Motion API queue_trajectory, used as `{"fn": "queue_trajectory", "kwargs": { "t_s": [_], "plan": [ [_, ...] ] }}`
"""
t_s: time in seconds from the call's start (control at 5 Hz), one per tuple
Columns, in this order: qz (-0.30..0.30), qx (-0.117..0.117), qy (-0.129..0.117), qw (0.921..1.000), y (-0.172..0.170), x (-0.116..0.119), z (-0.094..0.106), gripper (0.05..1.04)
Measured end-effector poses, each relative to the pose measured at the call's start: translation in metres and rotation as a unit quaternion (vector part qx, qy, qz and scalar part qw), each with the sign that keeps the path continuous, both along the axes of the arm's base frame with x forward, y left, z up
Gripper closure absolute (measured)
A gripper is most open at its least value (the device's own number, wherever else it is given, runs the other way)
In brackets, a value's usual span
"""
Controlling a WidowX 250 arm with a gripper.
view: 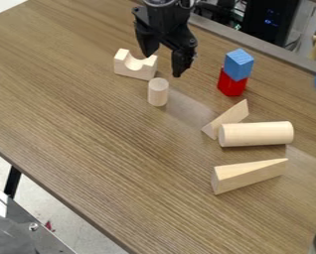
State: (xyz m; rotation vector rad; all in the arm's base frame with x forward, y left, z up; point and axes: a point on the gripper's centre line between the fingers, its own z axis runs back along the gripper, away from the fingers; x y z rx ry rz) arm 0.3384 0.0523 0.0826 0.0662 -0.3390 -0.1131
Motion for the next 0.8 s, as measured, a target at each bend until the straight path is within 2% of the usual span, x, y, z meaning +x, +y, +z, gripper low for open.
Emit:
{"fn": "queue_trajectory", "kwargs": {
  "t_s": [0.2, 0.4, 0.8],
  "plan": [
    [-0.001, -0.002, 0.014, 0.9999, -0.001, -0.002, -0.009, 0.083],
    [0.013, 0.000, 0.039, 0.9992, 0.002, -0.007, -0.016, 0.083],
    [0.043, 0.036, 0.118, 0.9915, 0.007, -0.009, -0.026, 0.083]
  ]
}}
